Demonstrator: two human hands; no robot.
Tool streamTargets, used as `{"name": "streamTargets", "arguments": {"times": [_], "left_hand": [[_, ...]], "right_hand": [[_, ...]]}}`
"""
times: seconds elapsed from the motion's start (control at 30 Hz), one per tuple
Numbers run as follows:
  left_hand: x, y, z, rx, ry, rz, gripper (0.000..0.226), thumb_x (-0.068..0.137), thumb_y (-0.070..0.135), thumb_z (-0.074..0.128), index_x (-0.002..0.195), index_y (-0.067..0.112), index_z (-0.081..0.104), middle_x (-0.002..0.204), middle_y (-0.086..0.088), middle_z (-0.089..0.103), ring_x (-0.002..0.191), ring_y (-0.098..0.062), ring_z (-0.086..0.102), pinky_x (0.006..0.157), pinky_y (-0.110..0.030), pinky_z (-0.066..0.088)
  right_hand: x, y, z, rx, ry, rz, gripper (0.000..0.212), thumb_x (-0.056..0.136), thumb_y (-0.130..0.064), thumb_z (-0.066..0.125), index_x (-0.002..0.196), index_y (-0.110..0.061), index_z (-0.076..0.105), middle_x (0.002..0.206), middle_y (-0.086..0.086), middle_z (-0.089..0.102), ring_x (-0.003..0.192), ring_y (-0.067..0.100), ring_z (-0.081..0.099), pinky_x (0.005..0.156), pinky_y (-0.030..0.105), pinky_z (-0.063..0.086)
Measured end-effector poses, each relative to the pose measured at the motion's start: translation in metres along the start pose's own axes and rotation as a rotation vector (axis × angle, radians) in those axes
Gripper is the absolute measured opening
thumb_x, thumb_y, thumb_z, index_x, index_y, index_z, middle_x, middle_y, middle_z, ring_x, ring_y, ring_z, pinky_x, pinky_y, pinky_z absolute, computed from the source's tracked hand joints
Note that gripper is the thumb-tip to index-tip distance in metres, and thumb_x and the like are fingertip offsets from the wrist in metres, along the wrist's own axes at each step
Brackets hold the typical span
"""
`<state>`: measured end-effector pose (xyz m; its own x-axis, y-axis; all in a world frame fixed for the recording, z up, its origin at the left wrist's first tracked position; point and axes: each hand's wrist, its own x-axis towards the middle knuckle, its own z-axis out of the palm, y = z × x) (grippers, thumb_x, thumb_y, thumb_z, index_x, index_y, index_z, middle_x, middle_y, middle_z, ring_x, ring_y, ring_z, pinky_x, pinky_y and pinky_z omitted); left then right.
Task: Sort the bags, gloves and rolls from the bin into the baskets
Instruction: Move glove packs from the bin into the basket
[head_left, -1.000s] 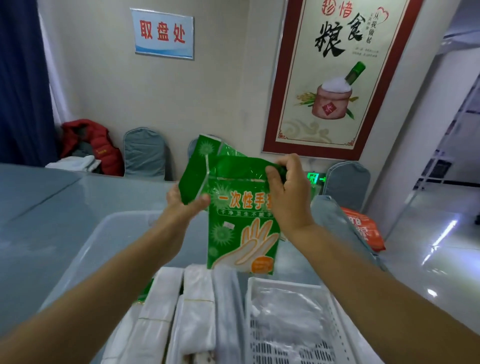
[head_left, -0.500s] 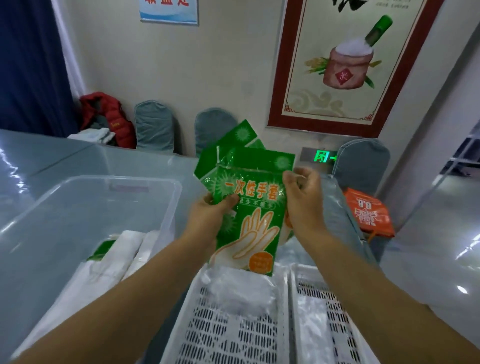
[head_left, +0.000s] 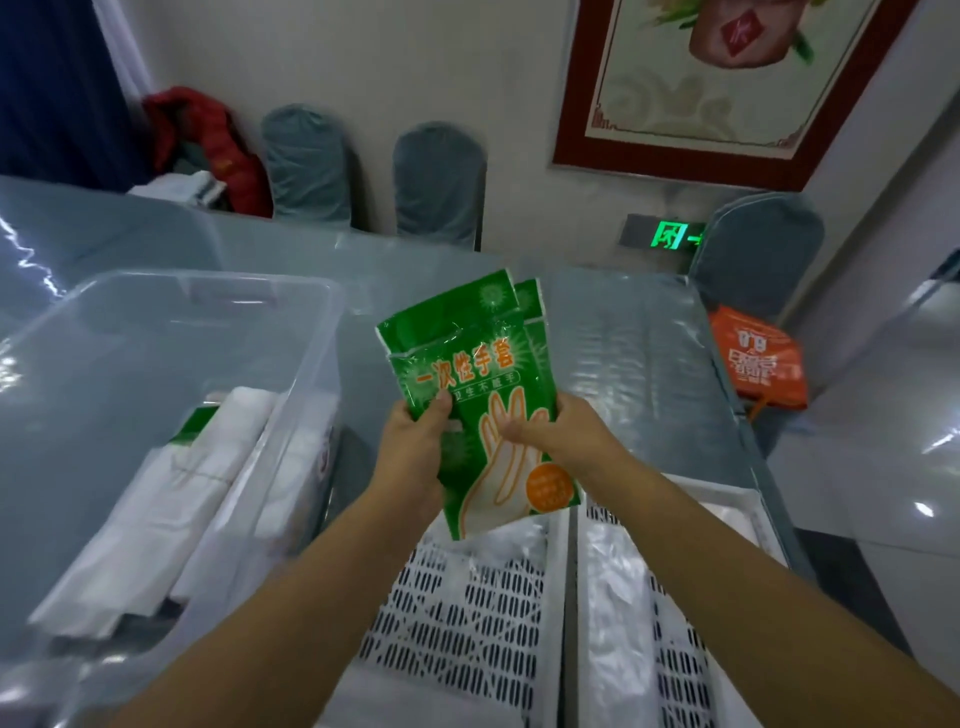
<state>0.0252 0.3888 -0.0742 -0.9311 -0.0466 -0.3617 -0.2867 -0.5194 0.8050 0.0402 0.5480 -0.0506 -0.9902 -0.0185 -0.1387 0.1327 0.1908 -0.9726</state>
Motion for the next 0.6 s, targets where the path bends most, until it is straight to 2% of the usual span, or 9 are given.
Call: {"name": "streamTargets", "arguments": {"times": [0.07, 0.13, 0.2, 0.3, 0.33, 0.37, 0.47, 0.53, 0.6], "left_hand": [[0.003, -0.011, -0.011, 0.058, -0.02, -0.026, 0.019, 0.089, 0.014, 0.059, 0.107, 0.01, 0.059, 0.096, -0.013, 0.072, 0.082, -0.03, 0.071, 0.061, -0.039, 0.057], [0.006, -0.02, -0.022, 0.159, -0.047, -0.051, 0.023, 0.089, 0.013, 0.058, 0.111, 0.007, 0.057, 0.103, -0.014, 0.069, 0.093, -0.031, 0.067, 0.077, -0.042, 0.055], [0.011, -0.028, -0.034, 0.364, -0.057, 0.007, 0.027, 0.088, 0.012, 0.06, 0.113, 0.005, 0.054, 0.103, -0.009, 0.066, 0.1, -0.029, 0.062, 0.085, -0.04, 0.051], [0.01, -0.037, -0.054, 0.719, -0.015, 0.083, 0.04, 0.081, 0.013, 0.067, 0.116, 0.012, 0.05, 0.102, -0.001, 0.061, 0.091, -0.018, 0.06, 0.071, -0.028, 0.049], [0.005, -0.041, -0.062, 0.83, -0.068, 0.084, 0.041, 0.078, 0.013, 0.07, 0.114, 0.014, 0.052, 0.1, 0.0, 0.062, 0.088, -0.014, 0.061, 0.066, -0.024, 0.048], [-0.001, -0.046, -0.07, 0.965, -0.185, 0.072, 0.04, 0.076, 0.015, 0.072, 0.111, 0.016, 0.054, 0.098, 0.003, 0.063, 0.086, -0.011, 0.061, 0.064, -0.018, 0.048], [-0.026, -0.062, -0.098, 1.463, -0.691, -0.046, 0.038, 0.071, 0.029, 0.077, 0.104, 0.027, 0.059, 0.095, 0.015, 0.057, 0.089, -0.004, 0.056, 0.067, -0.007, 0.041], [-0.039, -0.066, -0.112, 1.697, -0.929, -0.104, 0.044, 0.069, 0.04, 0.076, 0.108, 0.031, 0.058, 0.101, 0.014, 0.053, 0.094, -0.006, 0.049, 0.073, -0.013, 0.037], [-0.045, -0.066, -0.121, 1.832, -1.052, -0.15, 0.049, 0.068, 0.047, 0.073, 0.112, 0.032, 0.057, 0.109, 0.009, 0.053, 0.099, -0.011, 0.044, 0.077, -0.022, 0.035]], "right_hand": [[0.0, 0.01, 0.0, -0.054, -0.014, 0.029, 0.027, 0.069, -0.016, 0.081, 0.09, -0.025, 0.066, 0.09, -0.006, 0.073, 0.083, 0.009, 0.069, 0.069, 0.022, 0.054], [0.001, 0.019, -0.001, -0.089, 0.017, 0.051, 0.027, 0.068, -0.013, 0.081, 0.088, -0.023, 0.066, 0.089, -0.003, 0.073, 0.083, 0.012, 0.069, 0.076, 0.029, 0.055], [0.002, 0.025, -0.006, -0.126, 0.105, 0.046, 0.025, 0.068, -0.01, 0.081, 0.08, -0.024, 0.065, 0.083, -0.005, 0.07, 0.08, 0.013, 0.069, 0.073, 0.029, 0.055], [0.001, 0.03, -0.019, -0.174, 0.266, 0.026, 0.025, 0.068, -0.014, 0.081, 0.074, -0.026, 0.06, 0.075, -0.01, 0.066, 0.068, 0.004, 0.064, 0.058, 0.02, 0.049], [0.0, 0.031, -0.025, -0.169, 0.296, 0.021, 0.025, 0.068, -0.015, 0.081, 0.074, -0.026, 0.06, 0.074, -0.011, 0.066, 0.064, -0.001, 0.063, 0.054, 0.016, 0.047], [-0.001, 0.034, -0.03, -0.168, 0.312, 0.023, 0.025, 0.067, -0.016, 0.081, 0.075, -0.026, 0.06, 0.074, -0.012, 0.066, 0.061, -0.004, 0.062, 0.051, 0.014, 0.045], [-0.01, 0.043, -0.039, -0.186, 0.325, 0.029, 0.026, 0.067, -0.019, 0.082, 0.086, -0.022, 0.064, 0.079, -0.011, 0.068, 0.069, 0.0, 0.064, 0.055, 0.016, 0.045], [-0.016, 0.052, -0.041, -0.17, 0.333, 0.037, 0.031, 0.067, -0.016, 0.082, 0.093, -0.018, 0.065, 0.083, -0.008, 0.069, 0.074, 0.004, 0.066, 0.061, 0.021, 0.049], [-0.021, 0.06, -0.041, -0.137, 0.342, 0.063, 0.032, 0.068, -0.015, 0.081, 0.095, -0.018, 0.065, 0.088, -0.003, 0.07, 0.08, 0.013, 0.068, 0.073, 0.031, 0.055]]}}
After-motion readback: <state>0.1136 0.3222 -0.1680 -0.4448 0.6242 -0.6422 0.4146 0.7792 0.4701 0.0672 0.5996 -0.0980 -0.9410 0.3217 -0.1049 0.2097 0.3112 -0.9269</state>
